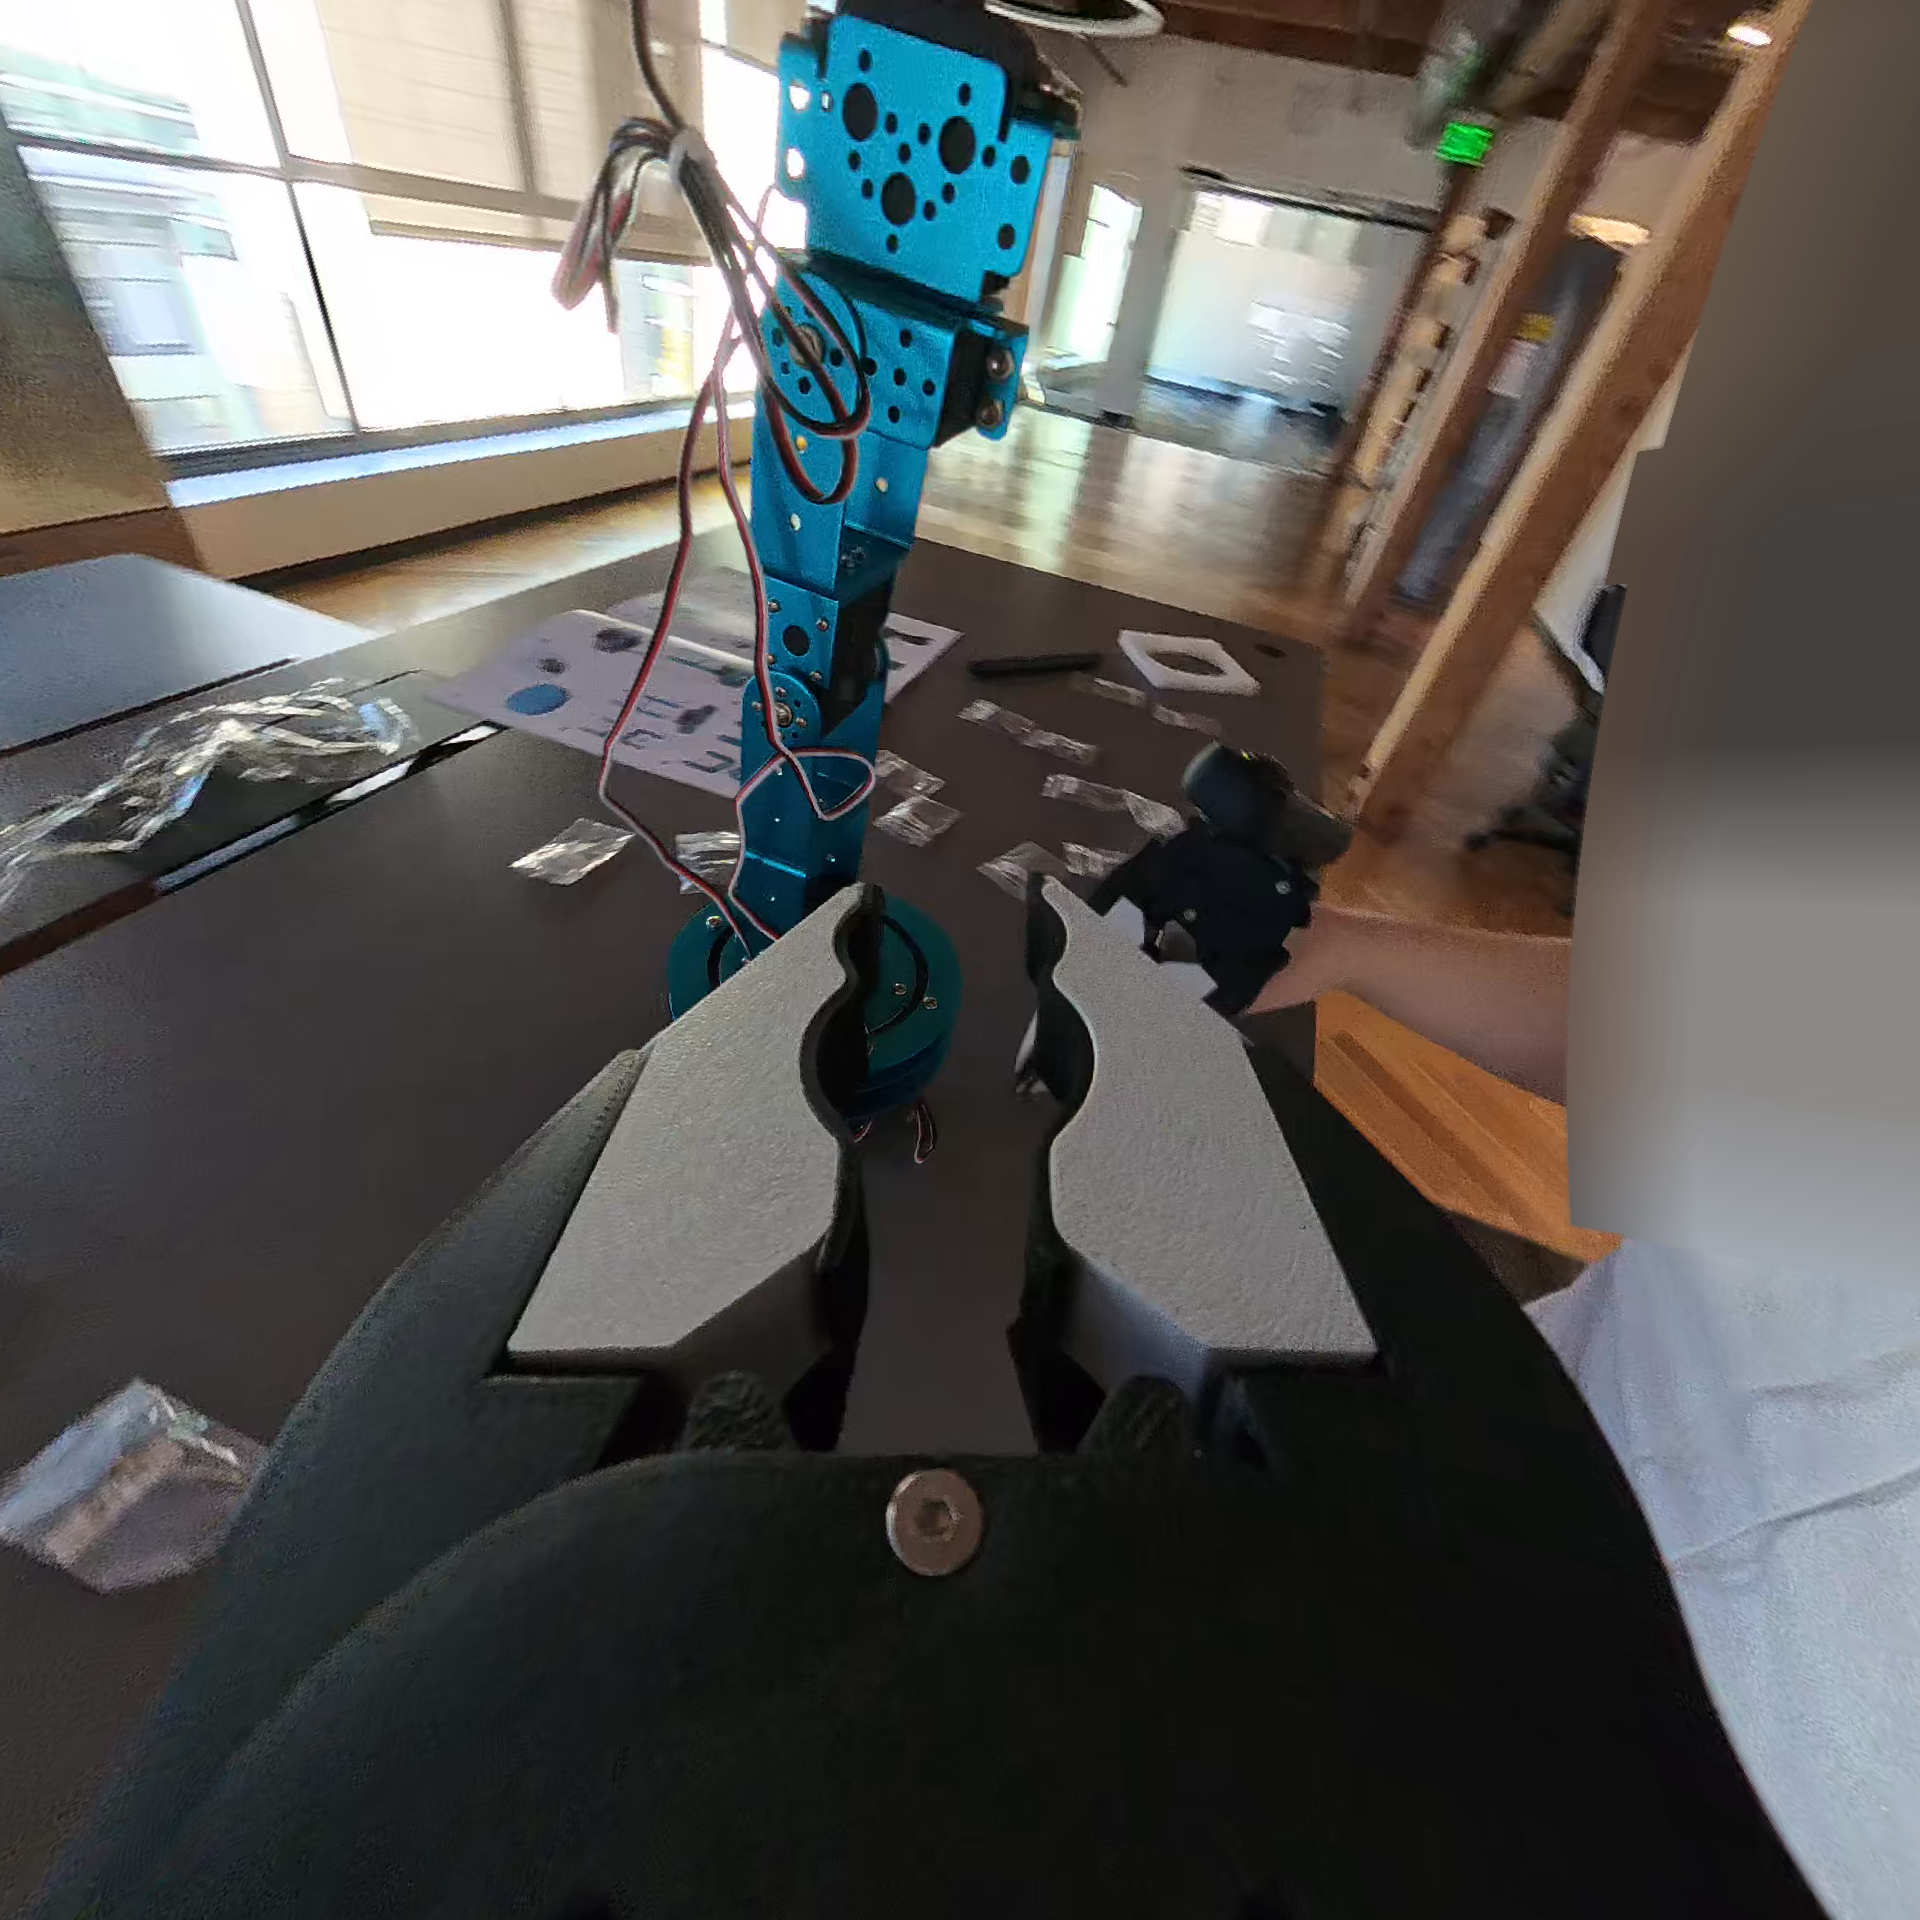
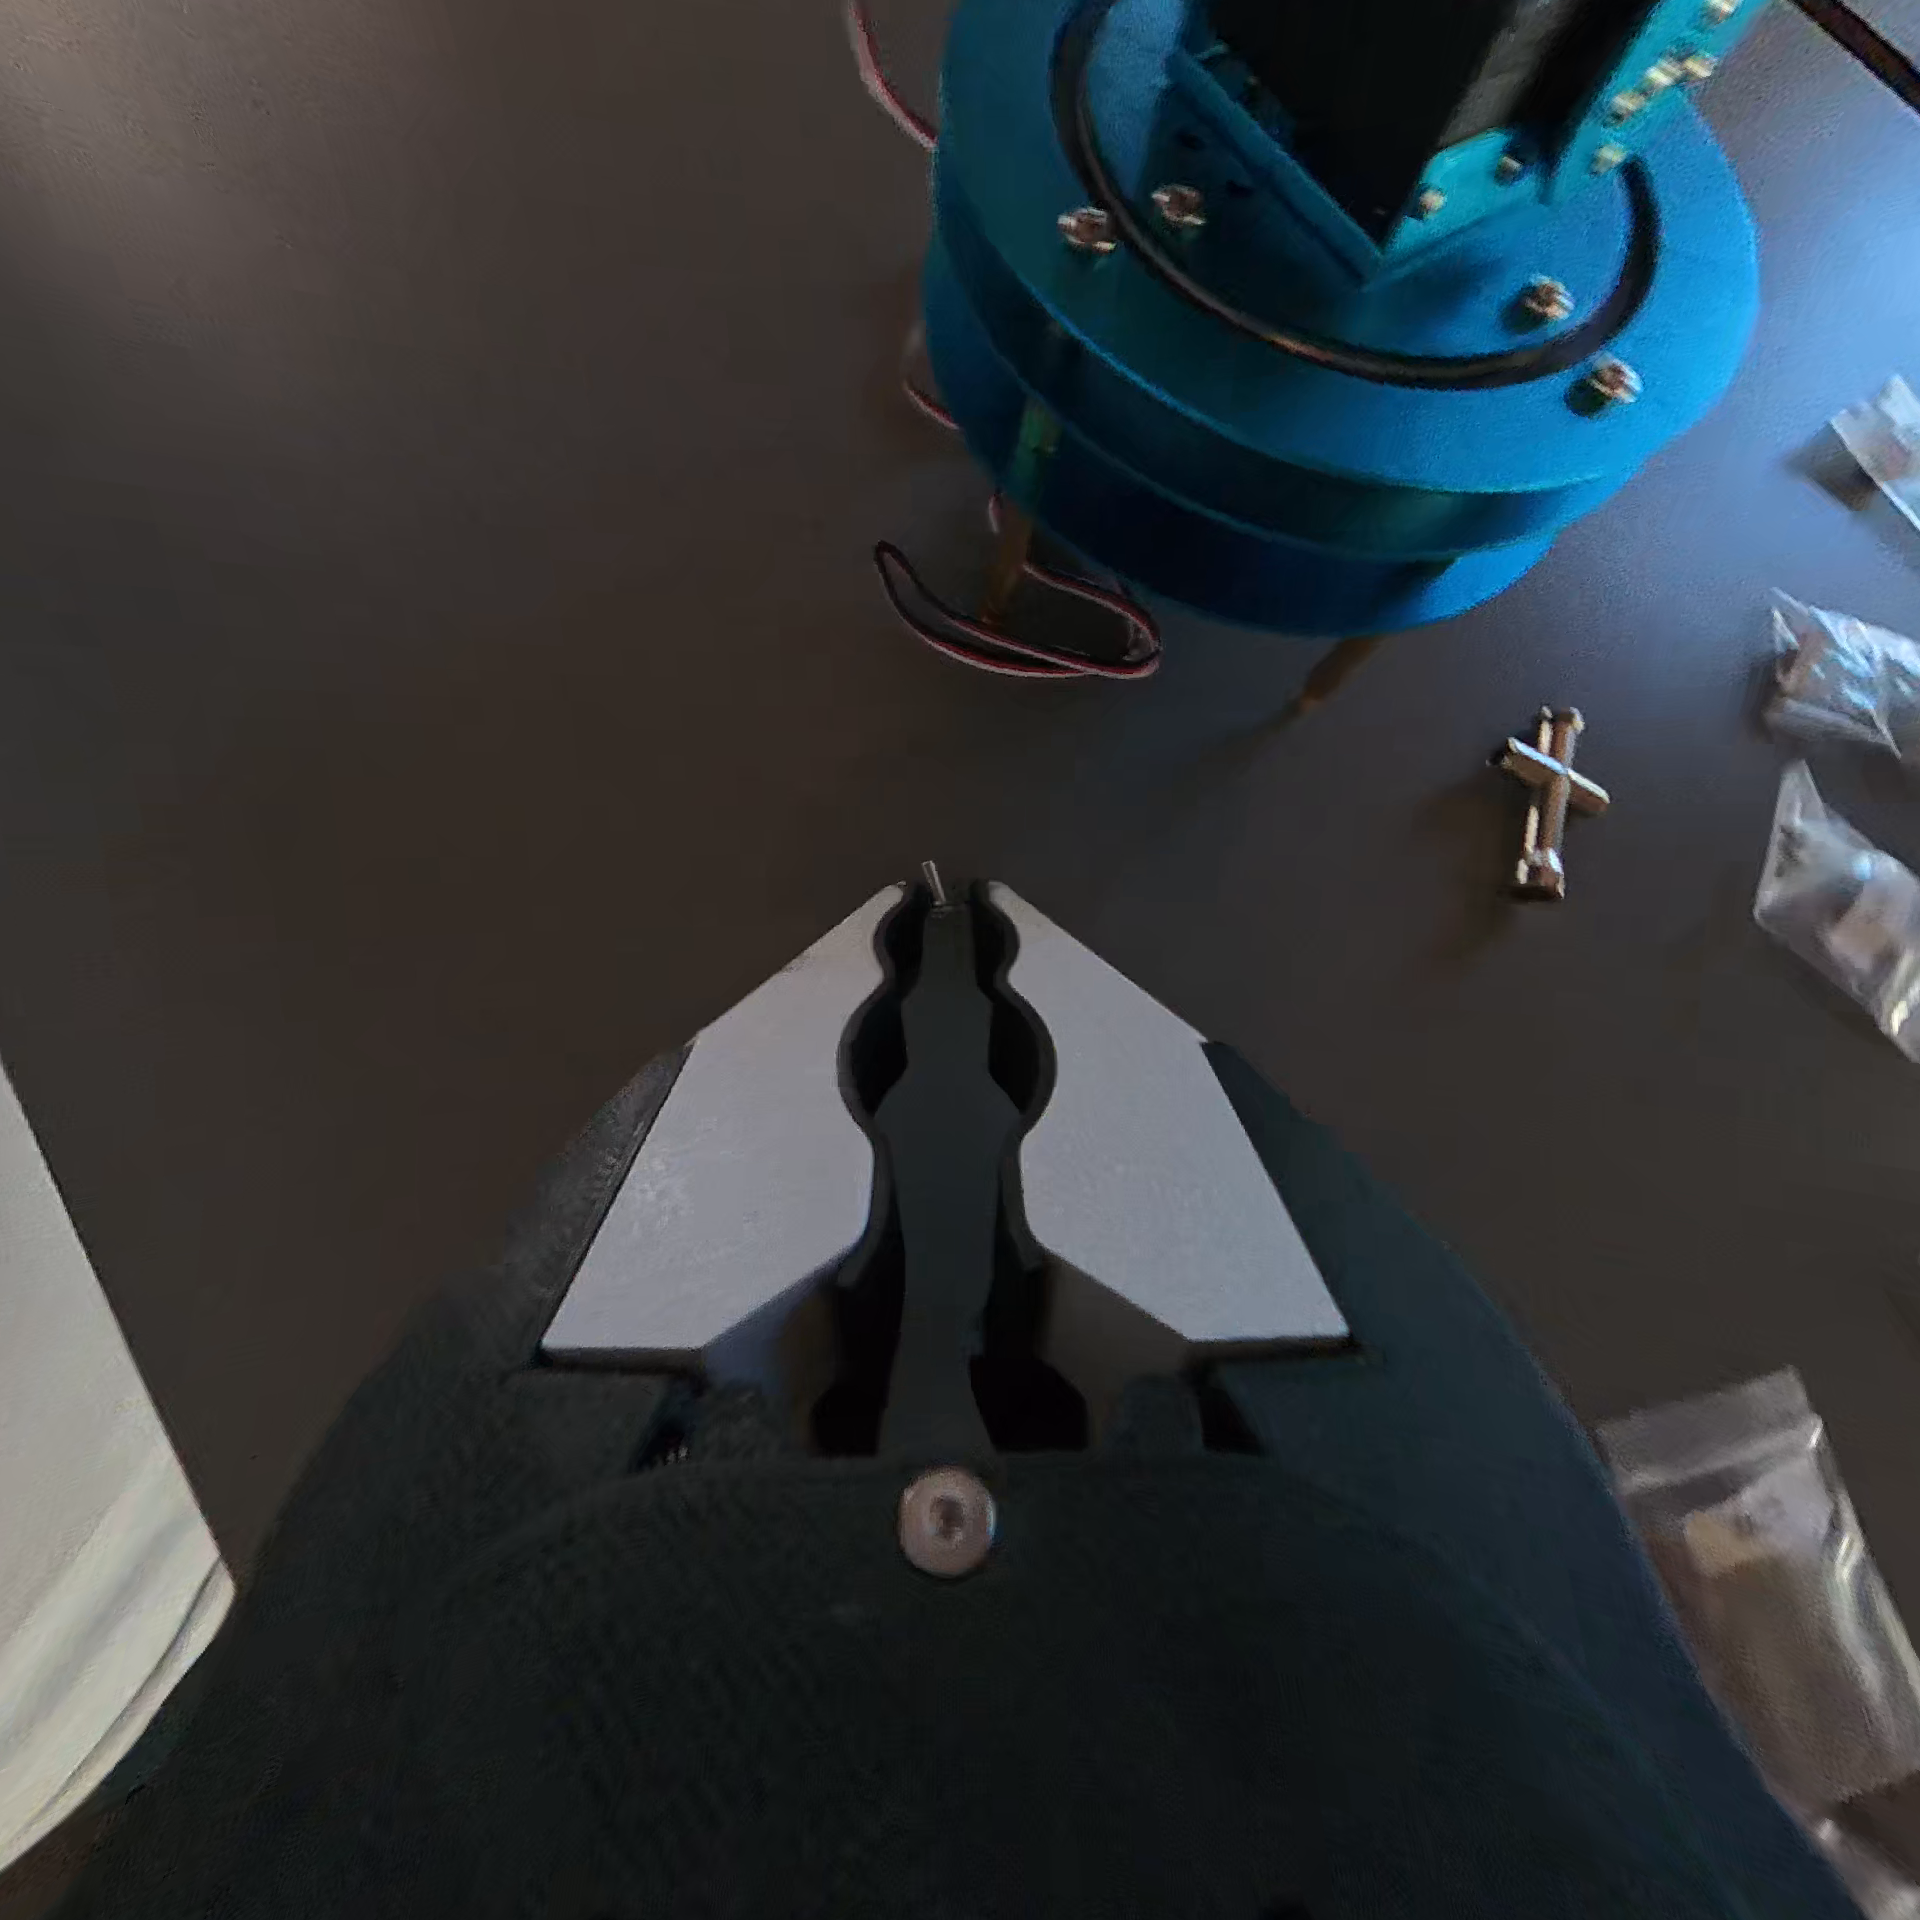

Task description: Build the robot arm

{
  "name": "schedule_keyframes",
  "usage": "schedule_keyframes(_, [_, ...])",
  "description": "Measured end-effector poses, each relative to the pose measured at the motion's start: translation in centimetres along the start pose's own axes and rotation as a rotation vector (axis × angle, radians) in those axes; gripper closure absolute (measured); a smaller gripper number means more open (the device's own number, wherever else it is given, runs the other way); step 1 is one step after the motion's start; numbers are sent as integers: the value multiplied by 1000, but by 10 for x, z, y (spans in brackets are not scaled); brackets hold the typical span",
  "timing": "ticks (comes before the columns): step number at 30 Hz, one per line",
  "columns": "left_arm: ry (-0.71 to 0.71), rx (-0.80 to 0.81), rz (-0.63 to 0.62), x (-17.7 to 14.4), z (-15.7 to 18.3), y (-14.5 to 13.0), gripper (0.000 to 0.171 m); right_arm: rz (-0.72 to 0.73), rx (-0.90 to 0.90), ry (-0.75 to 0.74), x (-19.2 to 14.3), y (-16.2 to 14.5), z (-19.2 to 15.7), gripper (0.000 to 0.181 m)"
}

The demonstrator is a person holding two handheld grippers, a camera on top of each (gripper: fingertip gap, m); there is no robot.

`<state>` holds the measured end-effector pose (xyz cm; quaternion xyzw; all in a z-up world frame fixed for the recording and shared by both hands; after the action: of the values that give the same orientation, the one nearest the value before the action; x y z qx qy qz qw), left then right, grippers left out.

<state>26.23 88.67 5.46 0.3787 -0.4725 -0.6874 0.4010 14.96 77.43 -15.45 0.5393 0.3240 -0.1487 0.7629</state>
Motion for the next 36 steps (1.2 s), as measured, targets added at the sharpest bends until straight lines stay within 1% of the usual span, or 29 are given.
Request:
schedule_keyframes(2, [-98,43,-41,-5,-11,1,145,-4,102,-61,-3,-3,3,168])
schedule_keyframes(4, [-186,72,-83,-13,-22,0,144,0,188,-108,-5,-6,2,168])
schedule_keyframes(6, [-277,71,-124,-24,-32,-4,145,-18,190,-173,-7,-6,2,167])
schedule_keyframes(9, [-350,31,-185,-40,-46,-11,146,-79,154,-238,-1,0,5,163])
schedule_keyframes(11, [-379,16,-189,-52,-51,-12,146,-111,184,-228,4,4,5,162])
schedule_keyframes(15, [-408,-14,-206,-68,-57,-16,147,-157,260,-230,6,4,11,162])
schedule_keyframes(16, [-405,-20,-205,-70,-57,-18,147,-150,284,-233,5,5,13,162])
schedule_keyframes(18, [-391,-34,-201,-73,-57,-21,147,-89,314,-233,4,11,15,162])
schedule_keyframes(20, [-376,-52,-207,-76,-55,-25,147,-67,309,-194,6,14,12,160])
schedule_keyframes(24, [-347,-86,-209,-81,-47,-29,148,-112,205,-144,8,8,12,160])
schedule_keyframes(26, [-333,-95,-207,-83,-42,-32,148,-72,189,-71,12,15,8,160])
schedule_keyframes(28, [-323,-108,-200,-83,-34,-36,148,-93,153,-39,16,13,11,159])
schedule_keyframes(29, [-321,-117,-196,-83,-29,-38,148,-104,161,-19,18,12,11,158])
schedule_keyframes(32, [-331,-131,-206,-86,-15,-47,148,-89,287,50,22,19,9,153])
schedule_keyframes(36, [-352,-112,-257,-91,-9,-58,148,-149,347,-75,17,15,16,159])
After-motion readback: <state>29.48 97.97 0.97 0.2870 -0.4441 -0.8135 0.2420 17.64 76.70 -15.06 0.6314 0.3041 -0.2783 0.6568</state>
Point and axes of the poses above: each gripper's, where its closed fingertips meet, x out along the fingers, y out of its top, z = x × y across the jaws, the point moved 1 cm from there along -x, back along the fingers, and after that the axes turned 7 degrees about -x, right-handed, at the moved point
